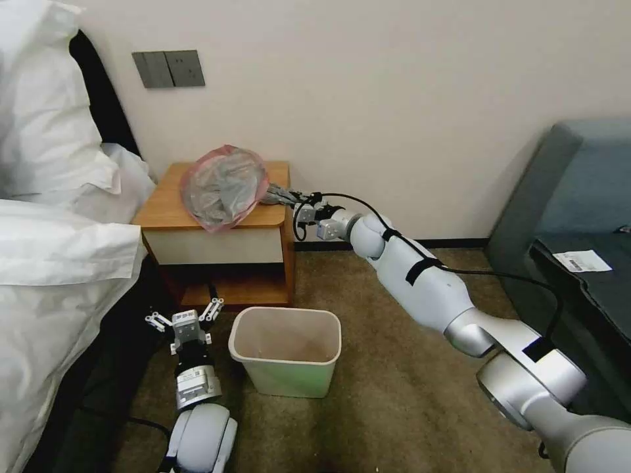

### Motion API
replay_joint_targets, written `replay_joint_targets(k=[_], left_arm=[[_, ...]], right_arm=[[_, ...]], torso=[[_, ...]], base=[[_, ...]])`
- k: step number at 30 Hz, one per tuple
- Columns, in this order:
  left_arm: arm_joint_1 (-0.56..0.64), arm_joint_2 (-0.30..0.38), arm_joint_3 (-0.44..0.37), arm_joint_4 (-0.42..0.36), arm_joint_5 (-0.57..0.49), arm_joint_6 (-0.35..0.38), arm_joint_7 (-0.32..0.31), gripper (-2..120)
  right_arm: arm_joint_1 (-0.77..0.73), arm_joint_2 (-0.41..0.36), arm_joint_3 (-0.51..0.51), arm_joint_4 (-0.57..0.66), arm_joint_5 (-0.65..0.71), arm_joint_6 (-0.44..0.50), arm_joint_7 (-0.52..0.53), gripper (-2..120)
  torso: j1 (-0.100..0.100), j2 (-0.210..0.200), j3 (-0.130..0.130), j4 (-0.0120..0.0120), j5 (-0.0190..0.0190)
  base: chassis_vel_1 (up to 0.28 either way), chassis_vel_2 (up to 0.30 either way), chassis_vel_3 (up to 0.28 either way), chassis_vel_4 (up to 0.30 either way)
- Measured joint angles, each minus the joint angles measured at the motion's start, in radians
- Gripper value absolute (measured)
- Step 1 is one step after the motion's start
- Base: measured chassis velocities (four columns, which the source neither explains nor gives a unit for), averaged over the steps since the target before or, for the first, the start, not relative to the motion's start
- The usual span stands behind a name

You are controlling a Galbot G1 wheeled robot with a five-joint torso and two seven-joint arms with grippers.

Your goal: Pick up the garbage bag from the table and place it over the trash can.

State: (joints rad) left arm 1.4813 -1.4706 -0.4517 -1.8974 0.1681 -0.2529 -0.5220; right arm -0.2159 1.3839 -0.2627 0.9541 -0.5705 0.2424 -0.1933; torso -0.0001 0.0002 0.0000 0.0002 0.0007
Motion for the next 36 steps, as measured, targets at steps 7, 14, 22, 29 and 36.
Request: replay_joint_targets(k=[7, 14, 22, 29, 36], left_arm=[[-0.001, -0.001, -0.005, 0.010, 0.000, -0.001, -0.003, 98], [-0.001, -0.001, -0.007, 0.017, -0.002, -0.003, -0.005, 98], [-0.013, 0.015, -0.015, 0.029, -0.020, -0.003, -0.006, 98], [-0.023, 0.031, -0.032, 0.020, -0.084, 0.002, -0.007, 98], [-0.003, 0.058, -0.064, -0.051, -0.178, 0.026, -0.006, 98]], right_arm=[[-0.007, -0.014, 0.001, 0.019, 0.010, 0.000, -0.010, 0], [-0.041, -0.041, 0.025, 0.094, 0.054, -0.003, 0.001, 0], [-0.209, -0.118, 0.056, 0.329, 0.293, -0.105, 0.023, 0], [-0.427, -0.157, 0.106, 0.543, 0.363, -0.143, 0.025, 0], [-0.656, -0.158, 0.157, 0.678, 0.421, -0.160, 0.016, 0]], torso=[[0.000, 0.000, 0.000, -0.0001, -0.0005], [0.000, 0.000, 0.000, 0.0000, -0.0008], [0.000, 0.000, 0.000, -0.0001, -0.0007], [0.000, 0.000, 0.000, -0.0002, -0.0009], [0.000, 0.000, 0.000, -0.0002, -0.0008]], base=[[0.000, 0.000, 0.000, 0.000], [0.000, 0.000, 0.000, 0.000], [0.000, 0.000, 0.000, 0.000], [0.000, 0.000, 0.000, 0.000], [0.000, 0.000, 0.000, 0.000]])
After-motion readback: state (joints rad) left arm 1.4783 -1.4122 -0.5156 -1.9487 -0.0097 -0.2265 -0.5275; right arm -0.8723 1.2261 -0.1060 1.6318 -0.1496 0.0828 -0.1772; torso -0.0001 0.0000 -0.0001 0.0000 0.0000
